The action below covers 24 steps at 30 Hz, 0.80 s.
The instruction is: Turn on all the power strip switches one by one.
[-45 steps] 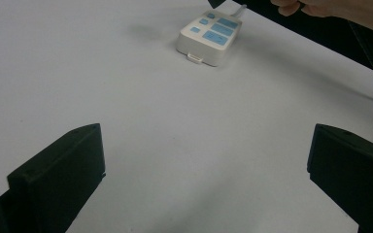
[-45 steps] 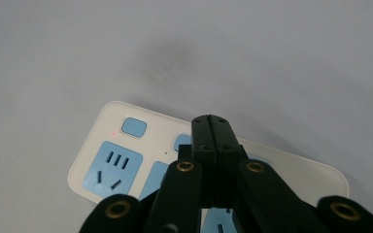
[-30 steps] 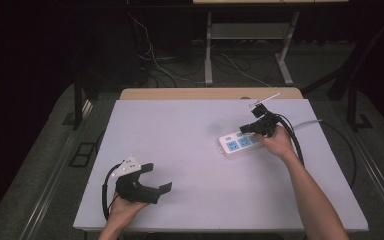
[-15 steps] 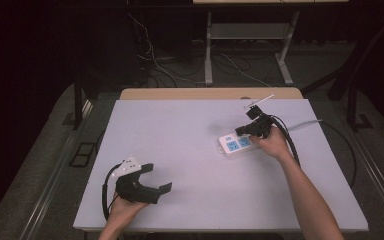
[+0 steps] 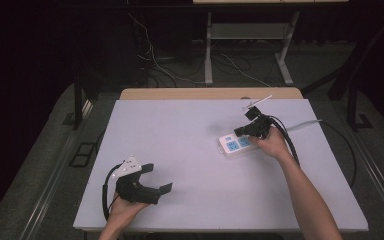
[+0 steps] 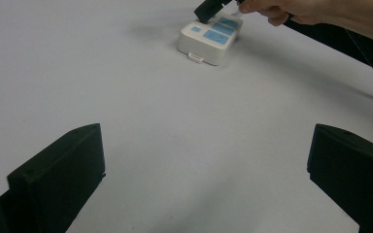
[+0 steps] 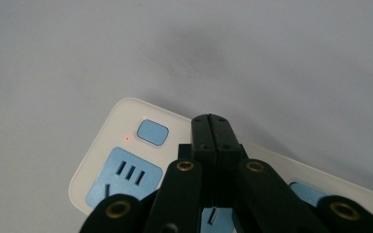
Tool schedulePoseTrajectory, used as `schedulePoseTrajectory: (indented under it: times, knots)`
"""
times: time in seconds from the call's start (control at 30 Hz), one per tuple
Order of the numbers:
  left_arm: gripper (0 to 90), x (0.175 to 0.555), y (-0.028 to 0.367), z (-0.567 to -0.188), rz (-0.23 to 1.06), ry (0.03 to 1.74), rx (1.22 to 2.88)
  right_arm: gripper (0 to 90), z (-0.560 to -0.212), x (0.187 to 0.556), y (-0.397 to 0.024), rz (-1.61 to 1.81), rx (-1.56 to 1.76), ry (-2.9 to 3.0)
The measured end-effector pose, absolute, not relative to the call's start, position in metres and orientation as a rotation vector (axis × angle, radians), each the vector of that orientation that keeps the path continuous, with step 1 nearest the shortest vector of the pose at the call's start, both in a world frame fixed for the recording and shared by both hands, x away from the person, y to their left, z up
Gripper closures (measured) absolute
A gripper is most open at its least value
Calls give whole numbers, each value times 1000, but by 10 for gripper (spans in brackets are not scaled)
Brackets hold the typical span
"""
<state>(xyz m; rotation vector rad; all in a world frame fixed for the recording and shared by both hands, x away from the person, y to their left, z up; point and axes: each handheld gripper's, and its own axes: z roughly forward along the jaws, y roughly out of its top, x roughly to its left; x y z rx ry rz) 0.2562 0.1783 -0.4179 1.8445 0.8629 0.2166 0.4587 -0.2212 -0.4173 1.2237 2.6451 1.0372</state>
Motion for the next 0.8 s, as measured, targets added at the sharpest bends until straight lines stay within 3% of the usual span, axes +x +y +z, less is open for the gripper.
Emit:
schedulePoseTrajectory:
  times: [0.8]
  knots:
    - [0,258,179,-419,214,870,1846,900,-414,457,-223,992,1227,2625]
